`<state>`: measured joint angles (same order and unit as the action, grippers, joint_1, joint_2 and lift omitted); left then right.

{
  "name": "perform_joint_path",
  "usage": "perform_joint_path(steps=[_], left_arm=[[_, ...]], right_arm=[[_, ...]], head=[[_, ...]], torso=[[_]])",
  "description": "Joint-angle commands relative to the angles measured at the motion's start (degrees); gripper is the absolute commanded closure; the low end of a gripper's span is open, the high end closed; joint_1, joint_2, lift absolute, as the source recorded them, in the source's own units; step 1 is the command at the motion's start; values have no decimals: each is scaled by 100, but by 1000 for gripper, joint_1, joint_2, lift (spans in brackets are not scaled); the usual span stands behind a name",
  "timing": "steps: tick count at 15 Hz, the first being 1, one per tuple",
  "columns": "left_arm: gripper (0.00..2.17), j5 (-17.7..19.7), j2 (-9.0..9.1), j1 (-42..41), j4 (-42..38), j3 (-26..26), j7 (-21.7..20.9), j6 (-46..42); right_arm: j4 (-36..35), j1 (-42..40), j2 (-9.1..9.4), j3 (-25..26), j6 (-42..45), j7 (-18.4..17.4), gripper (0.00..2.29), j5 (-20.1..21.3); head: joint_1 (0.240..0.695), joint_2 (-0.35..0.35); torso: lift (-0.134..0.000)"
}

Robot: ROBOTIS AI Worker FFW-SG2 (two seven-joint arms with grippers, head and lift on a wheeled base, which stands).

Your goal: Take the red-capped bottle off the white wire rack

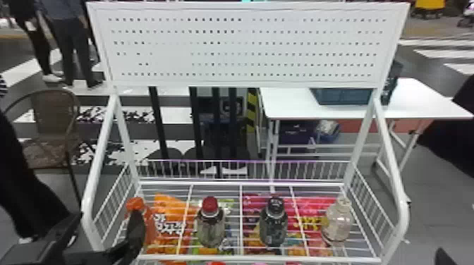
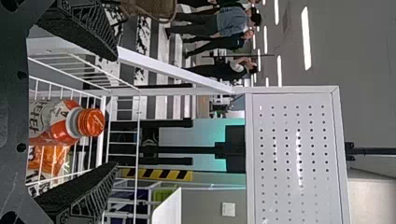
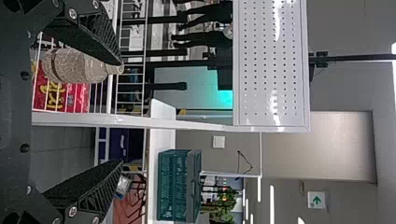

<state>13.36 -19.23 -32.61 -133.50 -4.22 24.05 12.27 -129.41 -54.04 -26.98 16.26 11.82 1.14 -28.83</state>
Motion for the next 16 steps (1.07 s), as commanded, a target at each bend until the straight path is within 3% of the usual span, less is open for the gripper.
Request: perform_joint_path(steps=[1, 10, 13, 16], left_arm=[[87, 0, -2, 0, -18, 0, -6, 0], [87, 0, 16, 0, 26, -105, 3, 0], [90, -132, 147, 44, 668, -747, 12, -826], [90, -624, 350, 474, 1608, -1863, 249, -1336]], right_arm=[[-14, -1, 0, 0, 0, 0, 147, 0], [-40, -45, 0, 44, 0, 0, 147, 9], [-40, -36, 0, 44, 0, 9, 147, 18], [-40, 8, 0, 9, 0, 0, 147, 35]], head=[[499, 0], [499, 0], [499, 0], [499, 0]], torso=[[0], [0], [0], [0]])
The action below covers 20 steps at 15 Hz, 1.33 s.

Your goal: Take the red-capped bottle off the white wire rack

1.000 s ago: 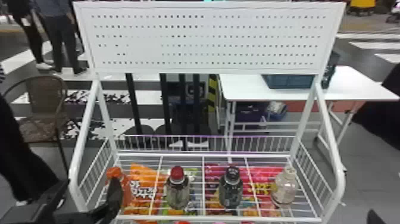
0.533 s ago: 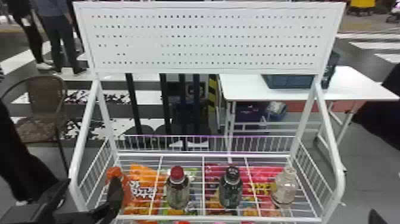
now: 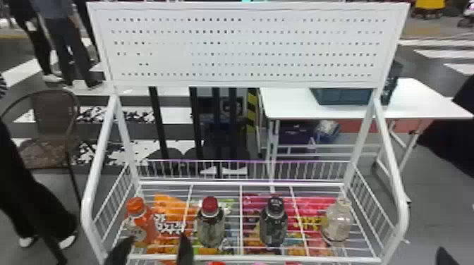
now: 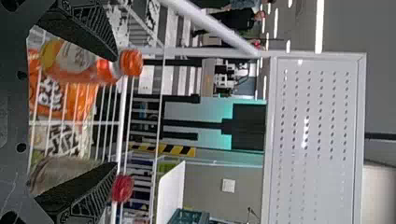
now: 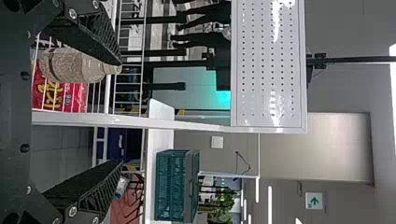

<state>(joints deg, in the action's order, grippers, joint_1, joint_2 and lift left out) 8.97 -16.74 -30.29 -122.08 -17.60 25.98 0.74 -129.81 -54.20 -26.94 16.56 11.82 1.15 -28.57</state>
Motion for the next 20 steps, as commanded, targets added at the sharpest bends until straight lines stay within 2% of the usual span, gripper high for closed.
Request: perform_joint_path(steps=[1, 3, 5, 9, 16, 20], left_arm=[[90, -203, 153, 427, 712, -798, 83, -201], [90, -238, 312, 910, 1318, -1352, 162, -271], [87, -238, 452, 1315, 1775, -1695, 329, -271], [87, -545, 698, 1912, 2584, -1879, 786, -289], [87, -493, 707, 2571, 3603, -1853, 1181, -904], [87, -238, 760, 3020, 4192, -1862, 1058, -1045]], right_arm=[[0, 23, -4, -21, 0, 8, 147, 9], [9, 23, 5, -21, 0, -1, 147, 18], [26, 6, 5, -4, 0, 8, 147, 9], [44, -29, 49, 23, 18, 8, 147, 27], [44, -73, 31, 76, 88, 69, 147, 35], [9, -152, 22, 181, 88, 78, 147, 18]], head=[[499, 0], [499, 0], [499, 0], [499, 0], [499, 0], [499, 0]], torso=[[0], [0], [0], [0], [0], [0]])
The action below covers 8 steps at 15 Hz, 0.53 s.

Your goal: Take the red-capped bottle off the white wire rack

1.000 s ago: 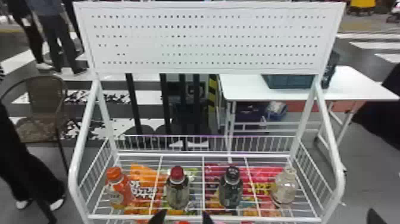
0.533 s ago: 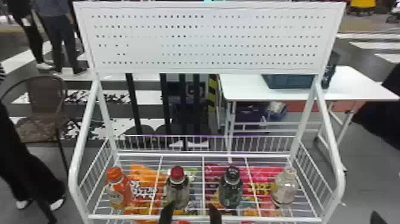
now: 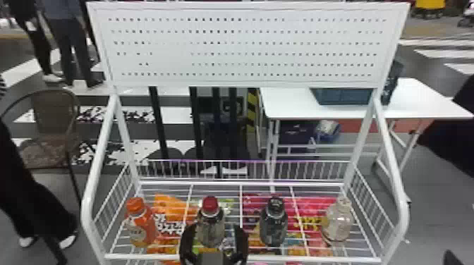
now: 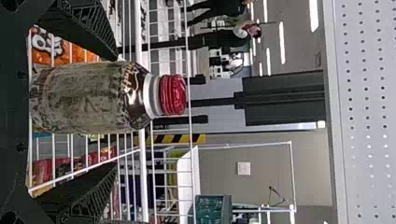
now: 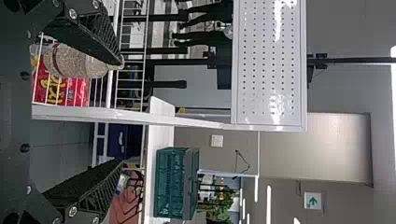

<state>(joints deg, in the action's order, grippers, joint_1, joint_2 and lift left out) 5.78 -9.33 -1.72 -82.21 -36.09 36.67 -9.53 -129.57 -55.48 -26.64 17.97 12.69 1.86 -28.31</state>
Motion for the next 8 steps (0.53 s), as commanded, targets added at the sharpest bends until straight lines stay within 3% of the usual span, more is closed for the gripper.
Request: perform_joint_path(steps=[1, 6, 7, 8], left_arm=[[87, 90, 46, 286, 389, -21, -29, -35], [87, 389, 142, 849, 1330, -21, -64, -369], [232, 424, 134, 893, 1409, -12, -81, -422], [572, 486, 116, 893, 1383, -12, -108, -475]], right_arm=[[-16, -24, -7, 48, 0, 16, 147, -8], [-16, -68, -51, 101, 18, 25, 147, -8], [-16, -86, -60, 136, 18, 25, 147, -8], [2, -86, -51, 136, 18, 25, 147, -17]], head=[[499, 0], [499, 0], [499, 0], [499, 0]], torso=[[0], [0], [0], [0]])
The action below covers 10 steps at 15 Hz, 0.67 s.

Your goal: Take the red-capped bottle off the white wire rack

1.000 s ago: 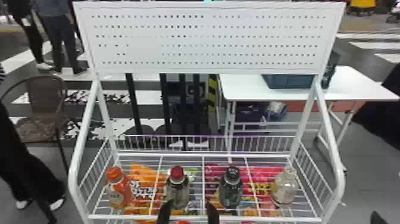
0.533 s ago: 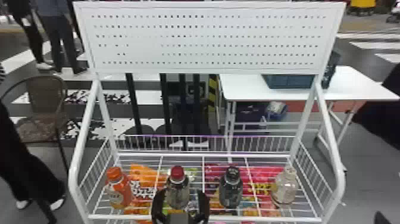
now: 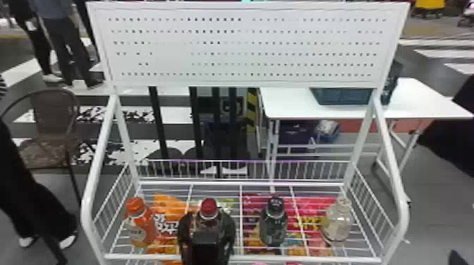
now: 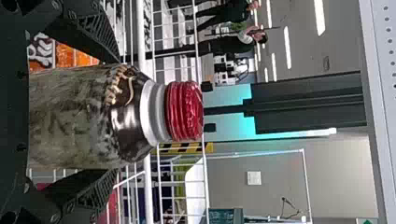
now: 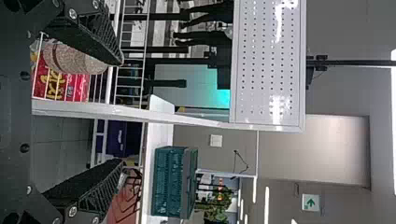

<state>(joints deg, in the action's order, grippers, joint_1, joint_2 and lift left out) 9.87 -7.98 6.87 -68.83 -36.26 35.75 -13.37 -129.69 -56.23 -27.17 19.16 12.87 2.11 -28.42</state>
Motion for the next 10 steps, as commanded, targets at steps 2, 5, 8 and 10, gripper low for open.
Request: perform_joint_path(steps=[2, 5, 8, 10], left_arm=[[1899, 182, -37, -2, -51, 13, 46, -354], [1953, 199, -160, -221, -561, 5, -77, -266], [2017, 164, -468, -687, -1994, 66, -16, 613], [2017, 120, -793, -1109, -3418, 356, -33, 1720]], right_arm=[[32, 7, -7, 27, 0, 0, 147, -6], [40, 51, 10, 18, -18, 0, 147, -14], [49, 112, 10, -26, -18, 0, 147, -14], [58, 147, 10, -52, -18, 0, 147, -14]], head=[[499, 0], [499, 0], [499, 0], [499, 0]], torso=[[0], [0], [0], [0]])
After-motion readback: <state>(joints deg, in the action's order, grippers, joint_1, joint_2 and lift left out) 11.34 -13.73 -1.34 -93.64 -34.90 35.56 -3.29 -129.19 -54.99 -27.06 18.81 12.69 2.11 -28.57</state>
